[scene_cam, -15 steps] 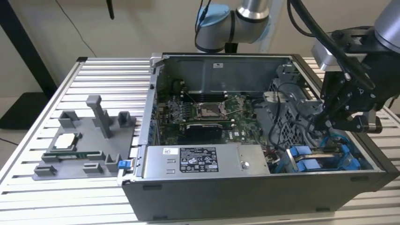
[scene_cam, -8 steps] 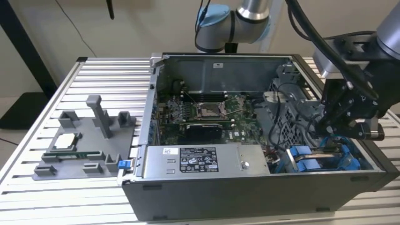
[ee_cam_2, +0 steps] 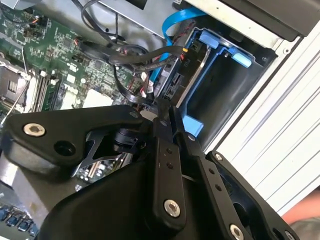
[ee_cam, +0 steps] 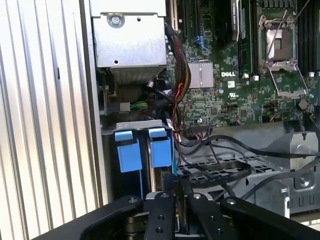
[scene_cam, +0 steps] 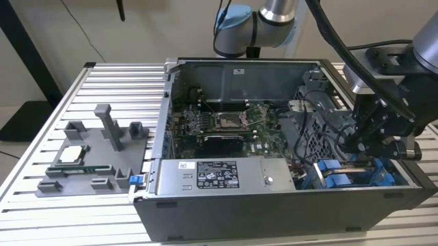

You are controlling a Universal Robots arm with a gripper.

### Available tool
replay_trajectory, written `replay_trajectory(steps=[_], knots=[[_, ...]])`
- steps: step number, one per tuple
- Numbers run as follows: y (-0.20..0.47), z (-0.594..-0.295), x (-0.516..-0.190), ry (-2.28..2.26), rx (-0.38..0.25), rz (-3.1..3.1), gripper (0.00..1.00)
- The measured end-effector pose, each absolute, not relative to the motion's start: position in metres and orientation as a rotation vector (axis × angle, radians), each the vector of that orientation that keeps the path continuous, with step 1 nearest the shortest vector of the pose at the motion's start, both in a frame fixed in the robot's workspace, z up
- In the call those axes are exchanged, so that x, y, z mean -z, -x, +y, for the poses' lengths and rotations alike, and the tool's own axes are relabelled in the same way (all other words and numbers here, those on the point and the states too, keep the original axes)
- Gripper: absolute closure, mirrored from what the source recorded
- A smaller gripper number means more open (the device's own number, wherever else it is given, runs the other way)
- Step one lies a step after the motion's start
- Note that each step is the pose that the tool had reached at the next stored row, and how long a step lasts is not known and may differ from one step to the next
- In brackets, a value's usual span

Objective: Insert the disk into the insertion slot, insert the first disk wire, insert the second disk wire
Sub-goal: 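Insert the second disk wire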

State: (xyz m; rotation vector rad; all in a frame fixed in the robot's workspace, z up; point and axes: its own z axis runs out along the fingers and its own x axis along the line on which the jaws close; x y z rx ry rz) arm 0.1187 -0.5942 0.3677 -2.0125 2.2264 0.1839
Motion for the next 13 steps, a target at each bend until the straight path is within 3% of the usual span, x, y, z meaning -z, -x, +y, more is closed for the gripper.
replay_trajectory(steps=[13], knots=[[-0.1228,-0.5943,-0.3618,2.011,-0.180,2.224,1.00]])
